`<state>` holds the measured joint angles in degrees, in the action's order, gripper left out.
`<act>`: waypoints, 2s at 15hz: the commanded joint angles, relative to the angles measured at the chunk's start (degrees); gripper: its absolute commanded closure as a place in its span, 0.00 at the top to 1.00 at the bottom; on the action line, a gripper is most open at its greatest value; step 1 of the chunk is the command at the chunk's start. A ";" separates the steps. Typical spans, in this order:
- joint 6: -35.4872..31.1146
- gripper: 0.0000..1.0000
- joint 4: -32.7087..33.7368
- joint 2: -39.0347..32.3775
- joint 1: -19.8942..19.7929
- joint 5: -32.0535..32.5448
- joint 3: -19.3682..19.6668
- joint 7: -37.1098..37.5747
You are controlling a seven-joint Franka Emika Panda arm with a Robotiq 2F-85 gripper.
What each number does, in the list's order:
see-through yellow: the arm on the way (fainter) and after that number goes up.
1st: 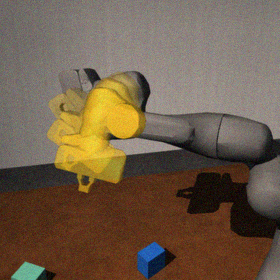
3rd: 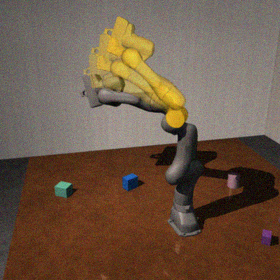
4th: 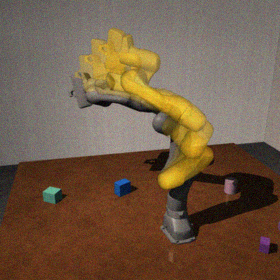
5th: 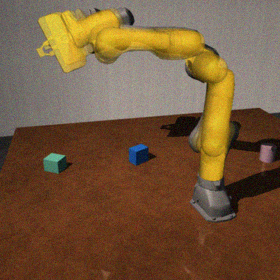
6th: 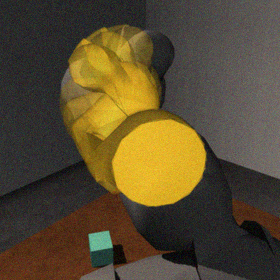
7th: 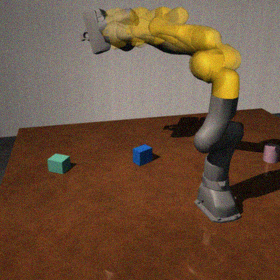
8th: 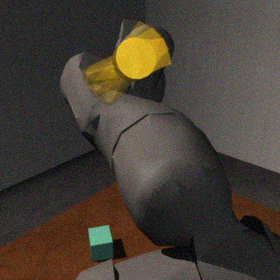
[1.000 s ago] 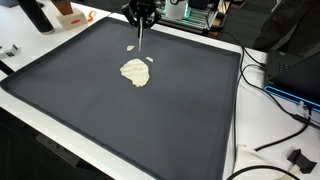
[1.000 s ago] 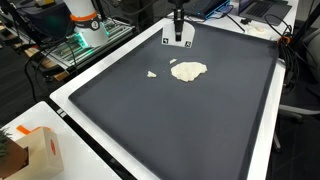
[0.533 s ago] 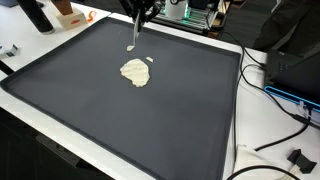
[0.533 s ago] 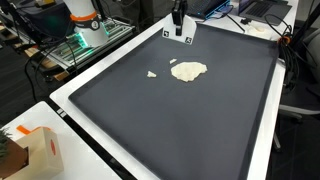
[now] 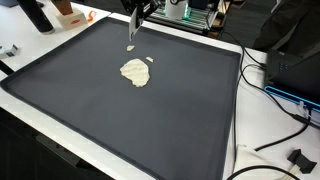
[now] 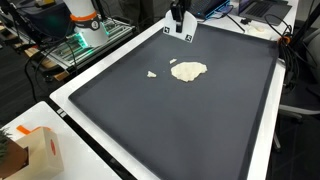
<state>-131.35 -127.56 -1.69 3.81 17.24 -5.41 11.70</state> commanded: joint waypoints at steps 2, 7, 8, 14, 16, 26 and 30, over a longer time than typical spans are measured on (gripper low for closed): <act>0.11 0.04 0.18 0.04 0.43 -0.07 0.42 0.27; 0.11 0.01 0.18 0.04 0.43 -0.07 0.42 0.36; 1.12 0.01 1.22 -1.16 0.49 1.77 0.55 4.01; 2.80 0.01 5.51 -5.32 1.52 8.42 1.38 21.93; 5.55 0.01 7.54 -7.38 2.30 11.92 2.09 29.07; 14.59 0.01 14.90 -15.34 5.48 12.27 4.32 43.72; 16.71 0.01 17.04 -17.71 6.53 12.29 5.08 47.42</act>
<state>-117.25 -112.72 -17.27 8.74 28.59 -1.53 56.09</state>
